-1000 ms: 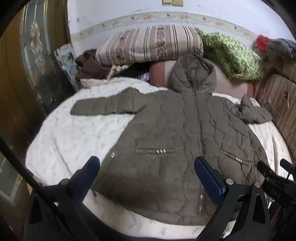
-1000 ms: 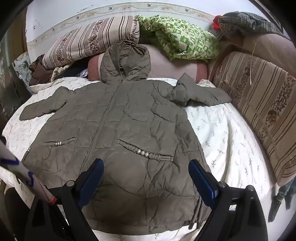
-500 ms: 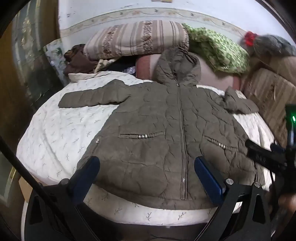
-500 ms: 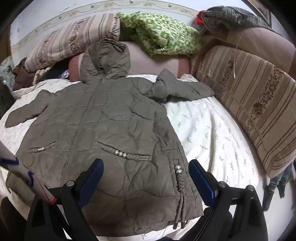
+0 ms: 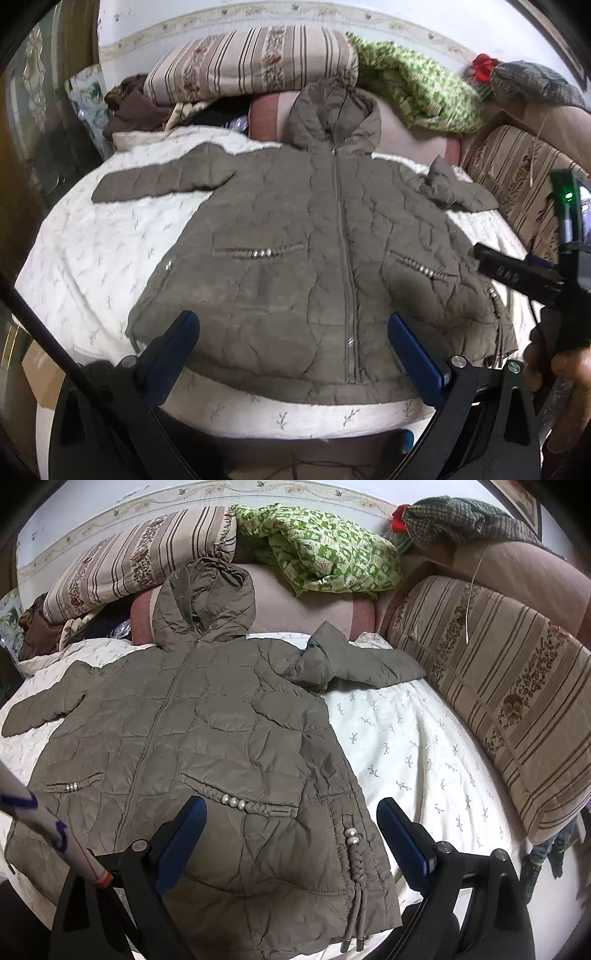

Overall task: Fold large clothes
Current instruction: 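Move both grippers toward the hem of the olive jacket, then grasp the jacket sleeve cuff with the left gripper, then fold the held sleeve across the jacket body with the left gripper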

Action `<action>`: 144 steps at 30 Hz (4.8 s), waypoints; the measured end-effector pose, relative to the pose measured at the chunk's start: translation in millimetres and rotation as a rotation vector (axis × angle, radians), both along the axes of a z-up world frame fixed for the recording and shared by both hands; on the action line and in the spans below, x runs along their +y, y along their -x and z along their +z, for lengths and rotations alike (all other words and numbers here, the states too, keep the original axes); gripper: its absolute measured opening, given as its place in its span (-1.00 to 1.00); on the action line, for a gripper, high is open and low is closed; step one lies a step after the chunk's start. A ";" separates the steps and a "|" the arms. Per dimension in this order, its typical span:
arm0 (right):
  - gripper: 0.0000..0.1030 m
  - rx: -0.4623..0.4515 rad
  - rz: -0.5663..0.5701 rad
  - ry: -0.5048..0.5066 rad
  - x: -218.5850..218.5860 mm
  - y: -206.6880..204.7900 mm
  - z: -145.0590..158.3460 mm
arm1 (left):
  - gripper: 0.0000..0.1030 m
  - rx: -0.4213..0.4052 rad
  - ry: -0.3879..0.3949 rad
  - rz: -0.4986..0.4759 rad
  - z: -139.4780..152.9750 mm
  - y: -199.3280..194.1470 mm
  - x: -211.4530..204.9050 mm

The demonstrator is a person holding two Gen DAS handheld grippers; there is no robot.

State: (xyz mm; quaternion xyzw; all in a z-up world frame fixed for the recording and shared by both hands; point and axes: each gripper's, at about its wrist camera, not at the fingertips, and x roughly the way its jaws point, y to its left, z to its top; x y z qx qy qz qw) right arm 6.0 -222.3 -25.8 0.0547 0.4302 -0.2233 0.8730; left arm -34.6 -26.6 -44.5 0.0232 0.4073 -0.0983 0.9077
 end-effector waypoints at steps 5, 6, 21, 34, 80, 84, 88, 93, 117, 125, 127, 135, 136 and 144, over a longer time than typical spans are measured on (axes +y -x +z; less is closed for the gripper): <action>0.86 0.000 0.006 0.000 0.8 -0.5 -0.3 | 0.98 0.009 0.015 -0.017 -0.9 -1.5 -1.8; 0.86 -0.001 0.008 0.001 1.3 -0.1 -0.4 | 0.98 0.010 0.011 -0.023 -0.9 -1.1 -1.3; 0.86 -0.011 0.006 -0.045 -1.1 1.6 -0.8 | 0.98 0.027 -0.014 -0.036 -2.5 -3.6 -0.9; 0.85 0.120 -0.043 -0.047 -54.2 -0.1 -48.6 | 0.98 0.047 -0.056 0.155 -22.5 -111.9 92.0; 0.50 -0.038 0.157 -0.271 -65.3 -1.0 -0.9 | 0.22 0.090 -0.047 0.348 -15.3 -148.1 181.5; 0.51 -0.003 0.224 -0.290 -27.4 -38.6 -17.3 | 0.23 0.121 0.003 0.393 -24.6 -186.0 207.6; 0.51 0.043 0.280 -0.274 8.2 -67.4 -39.1 | 0.23 0.171 0.121 0.440 -41.4 -233.5 244.0; 0.51 0.039 0.337 -0.278 33.3 -79.4 -51.1 | 0.23 0.223 0.323 0.525 -71.5 -301.0 300.5; 0.51 0.118 0.180 -0.313 6.2 -112.7 -93.4 | -0.64 0.318 0.529 0.628 -118.3 -446.1 351.7; 0.51 0.042 0.158 -0.344 -15.4 -94.2 -73.8 | -0.77 0.199 0.531 0.417 -27.1 -422.0 270.1; 0.51 0.031 0.154 -0.346 -20.3 -89.4 -69.3 | -0.77 0.181 0.529 0.320 -5.8 -412.3 230.6; 0.51 -0.021 0.067 -0.385 -57.5 -56.7 -55.9 | -0.77 0.274 0.461 -0.041 -8.0 -373.3 43.8; 0.51 -0.024 0.056 -0.391 -62.3 -52.6 -55.4 | -0.76 0.296 0.448 -0.078 -16.9 -360.9 21.5; 0.51 -0.029 0.005 -0.404 -94.0 -30.6 -52.2 | -0.27 0.423 0.196 -0.210 -93.0 -297.3 -88.5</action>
